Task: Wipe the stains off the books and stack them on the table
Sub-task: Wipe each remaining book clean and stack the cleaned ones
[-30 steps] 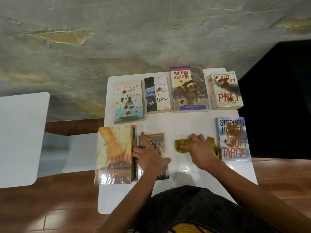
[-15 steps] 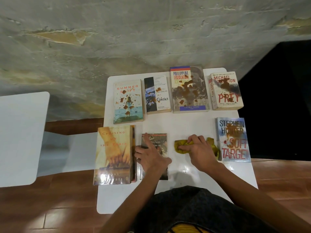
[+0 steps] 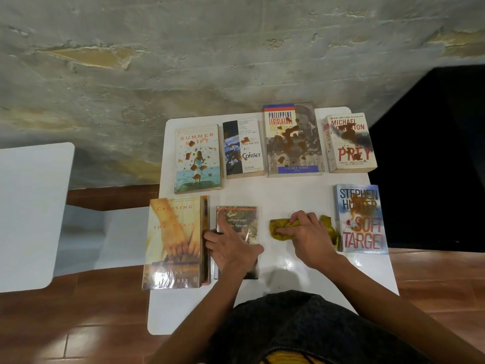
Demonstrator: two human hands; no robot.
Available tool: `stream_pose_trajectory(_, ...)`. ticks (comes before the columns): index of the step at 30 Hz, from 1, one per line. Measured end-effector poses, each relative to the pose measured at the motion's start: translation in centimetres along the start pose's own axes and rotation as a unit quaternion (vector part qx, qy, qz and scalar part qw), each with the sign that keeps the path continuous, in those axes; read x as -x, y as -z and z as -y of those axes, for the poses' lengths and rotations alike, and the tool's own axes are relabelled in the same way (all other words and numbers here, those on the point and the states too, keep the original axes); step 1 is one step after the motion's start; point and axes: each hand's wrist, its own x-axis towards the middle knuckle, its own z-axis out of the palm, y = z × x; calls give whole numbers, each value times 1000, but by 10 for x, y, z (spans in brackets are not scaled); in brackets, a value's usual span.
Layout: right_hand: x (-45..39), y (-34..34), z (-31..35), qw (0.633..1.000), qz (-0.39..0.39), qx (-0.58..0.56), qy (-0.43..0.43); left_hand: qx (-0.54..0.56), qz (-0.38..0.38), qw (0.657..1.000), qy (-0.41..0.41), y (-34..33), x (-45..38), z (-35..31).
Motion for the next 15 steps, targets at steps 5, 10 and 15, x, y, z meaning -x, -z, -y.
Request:
stream_pose_trajectory(5,1,-1,0,1000,-6,-4,0,30,-20,999,5,7,-9,-5)
stream_pose_trajectory(10,0,-1,1,1000,-12,-1,7,15,-16,1000,7,8,-17,-11)
stream_pose_trajectory(15,7,-6,1,1000,-29,3,5,9,-18,1000,-7,1,-15,-8)
